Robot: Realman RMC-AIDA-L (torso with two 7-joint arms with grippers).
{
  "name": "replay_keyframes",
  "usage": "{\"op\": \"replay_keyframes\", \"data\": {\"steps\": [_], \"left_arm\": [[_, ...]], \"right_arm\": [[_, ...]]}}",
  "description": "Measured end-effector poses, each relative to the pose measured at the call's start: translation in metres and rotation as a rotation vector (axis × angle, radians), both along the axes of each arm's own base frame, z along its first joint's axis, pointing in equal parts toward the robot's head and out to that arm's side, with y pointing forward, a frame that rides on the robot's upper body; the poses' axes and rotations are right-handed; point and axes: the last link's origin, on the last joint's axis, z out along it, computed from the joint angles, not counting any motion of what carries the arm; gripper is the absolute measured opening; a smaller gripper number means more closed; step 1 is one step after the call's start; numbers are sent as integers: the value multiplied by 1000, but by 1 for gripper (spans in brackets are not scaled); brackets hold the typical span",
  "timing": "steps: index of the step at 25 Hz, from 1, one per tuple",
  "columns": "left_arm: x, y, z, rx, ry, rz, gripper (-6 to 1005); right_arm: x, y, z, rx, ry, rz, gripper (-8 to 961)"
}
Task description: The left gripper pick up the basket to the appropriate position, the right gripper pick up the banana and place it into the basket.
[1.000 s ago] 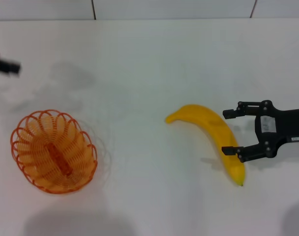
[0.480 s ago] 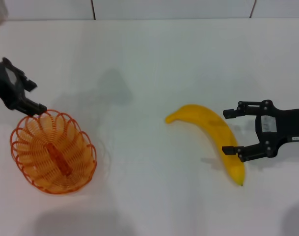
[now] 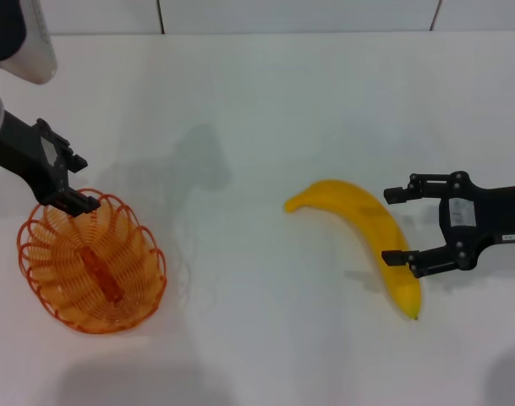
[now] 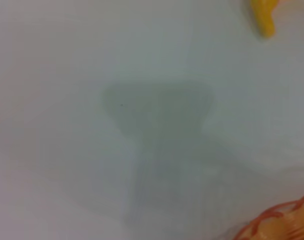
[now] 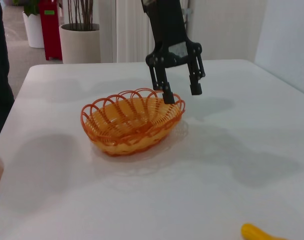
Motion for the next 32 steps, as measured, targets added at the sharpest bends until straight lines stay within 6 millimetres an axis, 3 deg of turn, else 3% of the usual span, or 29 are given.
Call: {"op": "replay_keyframes", "data": {"steps": [11,26,32], "left_arm": [[-4,4,-22,-39,50,-24,678],[-5,3,-28,-59,71,-14,667],[0,5,-31,-43,81,-4,562]], "right_arm": [[0,1,1,-1,-1,-6,850],[0,2,1,1,-3,-13,844],[0,2,1,1,-3,-13,842]]}}
